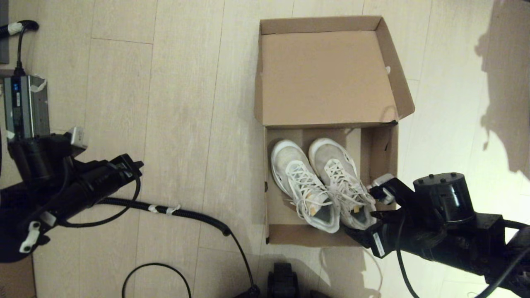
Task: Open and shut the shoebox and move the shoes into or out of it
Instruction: Put the shoes out of the shoe box
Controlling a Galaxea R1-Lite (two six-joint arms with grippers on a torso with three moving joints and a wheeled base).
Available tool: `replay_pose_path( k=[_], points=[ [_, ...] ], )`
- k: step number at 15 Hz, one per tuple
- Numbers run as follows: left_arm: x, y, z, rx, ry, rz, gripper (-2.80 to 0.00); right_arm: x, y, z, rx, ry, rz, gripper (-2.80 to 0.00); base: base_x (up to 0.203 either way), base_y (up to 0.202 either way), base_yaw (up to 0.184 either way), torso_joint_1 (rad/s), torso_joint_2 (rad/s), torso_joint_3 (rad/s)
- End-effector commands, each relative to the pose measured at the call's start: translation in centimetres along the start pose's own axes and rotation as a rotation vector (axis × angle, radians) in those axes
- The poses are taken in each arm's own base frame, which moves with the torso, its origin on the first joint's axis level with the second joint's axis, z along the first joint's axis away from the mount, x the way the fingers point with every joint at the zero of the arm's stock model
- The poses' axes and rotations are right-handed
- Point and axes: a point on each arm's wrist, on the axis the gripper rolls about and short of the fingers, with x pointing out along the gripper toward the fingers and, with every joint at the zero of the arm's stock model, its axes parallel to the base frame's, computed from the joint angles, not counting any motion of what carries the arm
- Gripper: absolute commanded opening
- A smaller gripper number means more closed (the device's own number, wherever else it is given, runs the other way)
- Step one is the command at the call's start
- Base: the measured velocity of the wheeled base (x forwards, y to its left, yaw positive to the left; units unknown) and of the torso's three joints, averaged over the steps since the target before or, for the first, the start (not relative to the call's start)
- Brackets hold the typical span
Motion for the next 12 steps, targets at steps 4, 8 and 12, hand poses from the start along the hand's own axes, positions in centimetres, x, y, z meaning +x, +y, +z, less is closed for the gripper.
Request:
replay_pose_path(
  k=[4, 8, 12],
  points=[
    [-0.1, -0.3, -0.4, 0.002, 0.010, -0.008, -2.80, 4.7, 0.3, -1.1, -0.003, -0.059, -0.007, 0.00, 0.000, 0.000, 0.000, 0.000, 0.00, 0.000],
    [-0.4, 0.3, 0.0, -0.005, -0.006, 0.010, -2.80, 8.1, 0.4, -2.4, -0.002, -0.025, -0.051, 0.00, 0.000, 0.000, 0.000, 0.000, 0.00, 0.000],
    [-1.0, 1.0, 0.5, -0.013, -0.028, 0.033, -2.80, 11.2, 0.5, -3.2, 0.001, -0.100, -0.132, 0.00, 0.000, 0.000, 0.000, 0.000, 0.00, 0.000]
  ],
)
